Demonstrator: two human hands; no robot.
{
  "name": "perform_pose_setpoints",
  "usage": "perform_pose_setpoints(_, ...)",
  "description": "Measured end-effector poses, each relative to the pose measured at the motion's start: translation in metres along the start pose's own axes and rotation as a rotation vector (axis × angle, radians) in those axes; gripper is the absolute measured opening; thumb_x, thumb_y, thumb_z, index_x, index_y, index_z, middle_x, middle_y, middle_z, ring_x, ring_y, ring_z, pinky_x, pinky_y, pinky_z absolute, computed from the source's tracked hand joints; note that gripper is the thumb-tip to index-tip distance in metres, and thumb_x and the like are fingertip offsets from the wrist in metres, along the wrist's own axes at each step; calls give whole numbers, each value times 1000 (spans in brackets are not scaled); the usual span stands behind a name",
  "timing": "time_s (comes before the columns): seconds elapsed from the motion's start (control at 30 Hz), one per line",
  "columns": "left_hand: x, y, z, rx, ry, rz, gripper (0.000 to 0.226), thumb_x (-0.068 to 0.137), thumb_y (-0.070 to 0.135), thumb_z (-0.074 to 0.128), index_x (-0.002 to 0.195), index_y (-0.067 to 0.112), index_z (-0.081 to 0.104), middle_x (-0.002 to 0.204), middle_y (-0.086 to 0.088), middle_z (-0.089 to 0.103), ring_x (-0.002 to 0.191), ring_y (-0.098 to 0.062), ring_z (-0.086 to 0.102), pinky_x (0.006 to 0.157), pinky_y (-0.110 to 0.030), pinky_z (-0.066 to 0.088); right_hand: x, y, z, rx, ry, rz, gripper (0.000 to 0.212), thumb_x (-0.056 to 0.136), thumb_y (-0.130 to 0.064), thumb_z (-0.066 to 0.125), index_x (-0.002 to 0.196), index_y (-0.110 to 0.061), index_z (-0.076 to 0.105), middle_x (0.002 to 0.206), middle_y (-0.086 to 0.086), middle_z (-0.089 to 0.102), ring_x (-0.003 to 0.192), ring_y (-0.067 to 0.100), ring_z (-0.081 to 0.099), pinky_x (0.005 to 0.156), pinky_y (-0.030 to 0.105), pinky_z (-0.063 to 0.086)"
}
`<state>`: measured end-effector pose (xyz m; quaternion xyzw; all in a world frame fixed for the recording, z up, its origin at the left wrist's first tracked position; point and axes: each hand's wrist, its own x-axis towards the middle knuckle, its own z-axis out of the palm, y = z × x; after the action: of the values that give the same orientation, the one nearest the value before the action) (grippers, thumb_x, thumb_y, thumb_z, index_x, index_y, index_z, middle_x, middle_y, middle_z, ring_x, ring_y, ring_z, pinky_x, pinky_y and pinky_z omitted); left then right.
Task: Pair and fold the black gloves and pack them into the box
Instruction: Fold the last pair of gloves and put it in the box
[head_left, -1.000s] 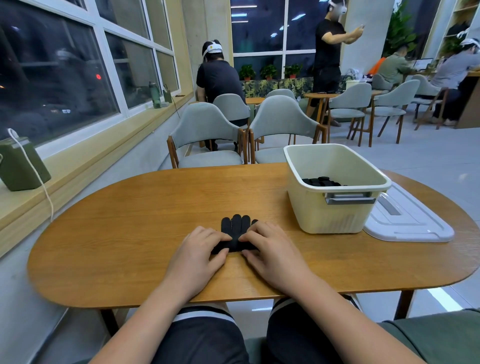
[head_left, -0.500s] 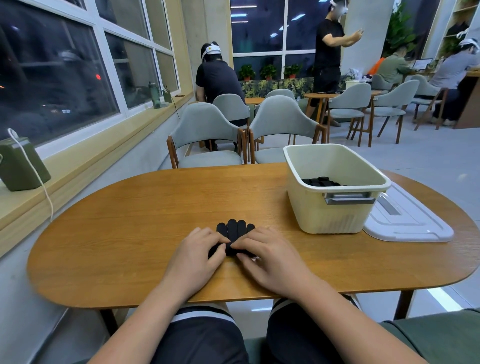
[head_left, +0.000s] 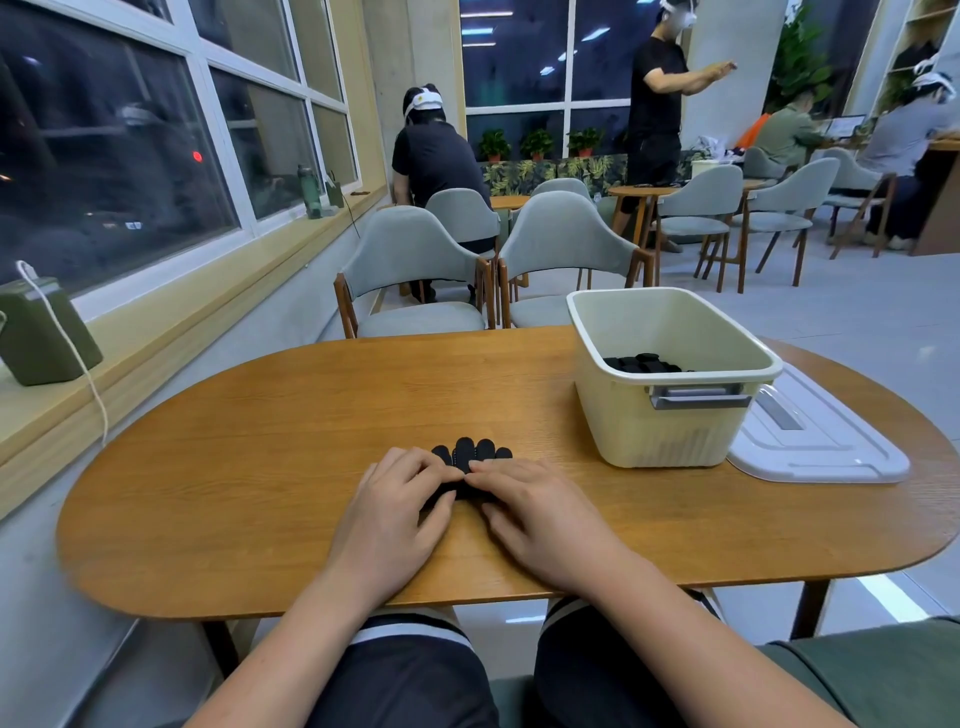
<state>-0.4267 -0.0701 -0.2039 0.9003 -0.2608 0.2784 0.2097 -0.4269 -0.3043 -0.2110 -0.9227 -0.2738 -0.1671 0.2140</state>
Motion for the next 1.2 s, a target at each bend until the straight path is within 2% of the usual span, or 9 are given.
perform_pose_setpoints(0.1, -1, -2, 2, 12, 0, 5, 27, 100, 30, 66, 125, 32, 73, 114, 20, 63, 112, -8, 58, 89, -37, 49, 1, 2, 1, 0, -36, 10, 50, 104, -40, 47, 153, -36, 54, 163, -15, 51, 151, 8, 45, 122, 42, 39)
perform_pose_setpoints(0.4, -2, -3, 3, 24, 15, -3, 24, 100, 32, 61, 119, 32, 76, 118, 23, 68, 116, -6, 61, 89, -33, 47, 3, 0, 1, -5, -72, 17, 60, 108, -39, 53, 165, -33, 40, 174, -15, 32, 162, 5, 23, 132, 36, 22)
perform_pose_setpoints(0.47, -1, -5, 5, 30, -16, -28, 29, 100, 36, 57, 124, 34, 74, 122, 23, 68, 119, -4, 59, 91, -32, 47, 2, -1, 0, -10, -60, 14, 60, 107, -38, 55, 165, -31, 41, 174, -11, 33, 162, 8, 24, 133, 36, 22)
perform_pose_setpoints(0.57, 0, -6, 8, 58, -60, -58, 37, 100, 41, 53, 132, 34, 71, 130, 22, 68, 124, -6, 59, 93, -34, 47, -1, -3, -3, -17, 1, 5, 56, 104, -36, 57, 159, -28, 50, 168, -7, 44, 157, 15, 35, 129, 40, 31)
perform_pose_setpoints(0.7, 0, -7, 9, 78, -125, -88, 47, 101, 48, 49, 143, 36, 64, 142, 21, 63, 133, -5, 53, 100, -31, 41, -2, -6, -7, -46, 30, -7, 51, 104, -37, 56, 154, -29, 54, 158, -9, 52, 149, 15, 43, 123, 40, 36)
perform_pose_setpoints(0.83, 2, -6, 7, 84, -191, -103, 56, 102, 54, 42, 154, 39, 53, 155, 22, 53, 144, -2, 43, 110, -29, 34, -1, -7, -7, -72, 3, 10, 55, 104, -39, 53, 158, -29, 50, 160, -10, 50, 152, 14, 40, 125, 38, 32)
perform_pose_setpoints(0.93, 3, -7, 7, 83, -215, -105, 56, 105, 53, 46, 160, 40, 45, 163, 24, 43, 152, 1, 33, 114, -26, 25, 0, -6, -6, -99, -18, 24, 60, 104, -42, 50, 162, -29, 43, 166, -10, 44, 156, 12, 35, 127, 38, 28)
perform_pose_setpoints(1.1, 2, -4, 5, 72, -154, -61, 43, 103, 45, 59, 146, 37, 61, 154, 21, 53, 148, -4, 41, 113, -31, 34, 3, -7, -6, -124, -57, 46, 66, 107, -46, 48, 169, -28, 31, 175, -10, 31, 162, 8, 20, 133, 36, 15)
perform_pose_setpoints(1.2, 1, -4, 4, 77, -142, -57, 41, 102, 45, 56, 141, 36, 65, 151, 21, 56, 145, -4, 43, 112, -34, 38, 4, -7, -5, -133, -85, 58, 70, 109, -50, 45, 171, -28, 22, 178, -10, 21, 165, 6, 10, 135, 32, 4)
